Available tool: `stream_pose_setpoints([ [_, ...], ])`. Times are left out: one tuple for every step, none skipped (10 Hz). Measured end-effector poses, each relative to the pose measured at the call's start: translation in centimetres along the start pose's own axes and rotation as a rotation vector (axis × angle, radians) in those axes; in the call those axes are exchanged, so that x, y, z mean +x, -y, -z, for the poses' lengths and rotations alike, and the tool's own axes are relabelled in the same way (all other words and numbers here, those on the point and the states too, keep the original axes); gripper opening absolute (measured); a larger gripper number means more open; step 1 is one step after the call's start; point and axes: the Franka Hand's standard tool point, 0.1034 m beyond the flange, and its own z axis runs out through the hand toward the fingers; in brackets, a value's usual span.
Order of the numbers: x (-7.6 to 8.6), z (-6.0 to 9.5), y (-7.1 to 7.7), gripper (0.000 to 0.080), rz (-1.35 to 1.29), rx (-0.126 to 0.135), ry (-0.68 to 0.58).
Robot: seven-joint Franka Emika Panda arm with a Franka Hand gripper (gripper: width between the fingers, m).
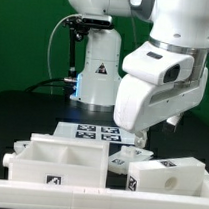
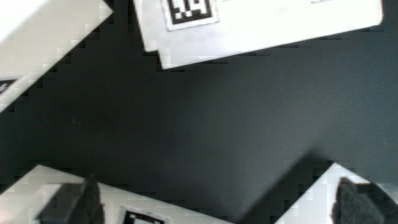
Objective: Assemble cabinet
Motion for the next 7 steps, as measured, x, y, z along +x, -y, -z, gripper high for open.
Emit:
stream_pose_setpoints([
  [-0.05, -0.03, 0.04, 0.0650, -0.002, 0.002, 0.003],
  [-0.05, -0.04, 0.04, 0.0650, -0.003, 0.002, 0.003],
  [-0.05, -0.03, 0.04, 0.0650, -0.002, 0.002, 0.003],
  [-0.06, -0.06, 0.06, 0.0650, -0.001, 0.003, 0.003],
  [-0.07, -0.07, 0.07, 0.0650, -0.001, 0.003, 0.003],
  [-0.07, -0.08, 0.07, 0.0650, -0.001, 0.003, 0.003],
  [-0.07, -0.08, 0.07, 0.0650, -0.001, 0.003, 0.003],
])
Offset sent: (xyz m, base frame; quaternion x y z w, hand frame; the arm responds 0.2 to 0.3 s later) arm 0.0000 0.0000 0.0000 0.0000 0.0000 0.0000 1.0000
